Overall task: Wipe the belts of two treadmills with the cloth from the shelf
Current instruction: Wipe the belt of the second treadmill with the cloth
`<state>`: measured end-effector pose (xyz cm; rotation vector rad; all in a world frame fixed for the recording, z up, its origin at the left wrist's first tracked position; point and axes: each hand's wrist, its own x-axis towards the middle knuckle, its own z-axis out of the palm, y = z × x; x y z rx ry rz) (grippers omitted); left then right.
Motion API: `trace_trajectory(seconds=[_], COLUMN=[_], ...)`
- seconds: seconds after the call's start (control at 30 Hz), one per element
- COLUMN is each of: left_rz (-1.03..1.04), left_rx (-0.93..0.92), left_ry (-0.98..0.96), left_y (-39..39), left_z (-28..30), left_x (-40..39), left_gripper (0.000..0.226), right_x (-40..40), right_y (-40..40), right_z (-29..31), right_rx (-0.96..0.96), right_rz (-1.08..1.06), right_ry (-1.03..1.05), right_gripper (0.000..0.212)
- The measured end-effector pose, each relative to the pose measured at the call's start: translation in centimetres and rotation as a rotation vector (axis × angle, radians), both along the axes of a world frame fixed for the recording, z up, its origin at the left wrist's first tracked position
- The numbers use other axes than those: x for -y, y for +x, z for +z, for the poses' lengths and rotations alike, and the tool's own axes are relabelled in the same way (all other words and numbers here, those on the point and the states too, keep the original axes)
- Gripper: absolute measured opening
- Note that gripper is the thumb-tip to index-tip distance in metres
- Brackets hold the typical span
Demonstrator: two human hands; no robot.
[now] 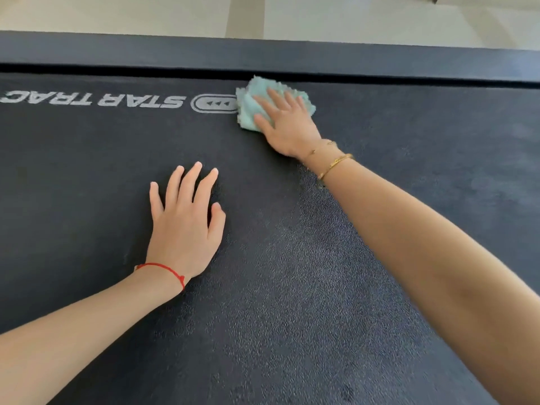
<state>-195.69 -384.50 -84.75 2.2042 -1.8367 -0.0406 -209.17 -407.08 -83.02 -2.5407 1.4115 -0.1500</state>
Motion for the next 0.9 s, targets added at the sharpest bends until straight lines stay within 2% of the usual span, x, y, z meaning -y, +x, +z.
trace_trajectory(seconds=[0.1, 0.17, 0.3, 0.43, 0.5, 0.6, 0.77, 0.83, 0.9], left_rz=[-0.002, -0.005, -0.005, -0.004, -0.005, -0.006, -0.005, -0.003, -0.004], left_rx=[0.001, 0.001, 0.004, -0.004, -0.004, -0.001, -0.004, -0.014, -0.029], left_ry=[-0.002, 0.004, 0.006, -0.012, -0.018, -0.019, -0.008, -0.004, -0.001], left_y=[0.0, 0.0, 0.0, 0.0, 0.1, 0.1, 0.1, 0.1, 0.1], left_z=[0.1, 0.1, 0.1, 0.0, -0.1, -0.1, -0.1, 0.0, 0.1], left_x=[0.0, -0.1, 0.0, 0.2, 0.2, 0.2, 0.1, 0.1, 0.1], left_gripper=[0.062, 0.063, 0.063, 0.062, 0.062, 0.061, 0.062, 0.063, 0.063], right_x=[-2.7, -3.3, 1.4, 4.8, 3.6, -1.1, -11.7, -11.6, -9.8], right_y=[-2.1, -5.2, -10.0, -7.7, -5.6, -4.8, -8.8, -10.9, -11.9], right_z=[0.1, 0.1, -0.1, 0.2, 0.0, -0.4, -0.1, -0.1, -0.2], right_rx=[0.037, 0.065, 0.05, -0.016, -0.004, 0.051, 0.076, 0.04, 0.057], right_rz=[0.163, 0.179, -0.076, -0.264, -0.215, 0.002, 0.336, 0.343, 0.184], right_ry=[0.01, -0.016, -0.054, -0.041, -0.053, -0.045, -0.025, -0.036, -0.04], right_gripper=[0.05, 0.05, 0.053, 0.054, 0.054, 0.052, 0.053, 0.053, 0.052])
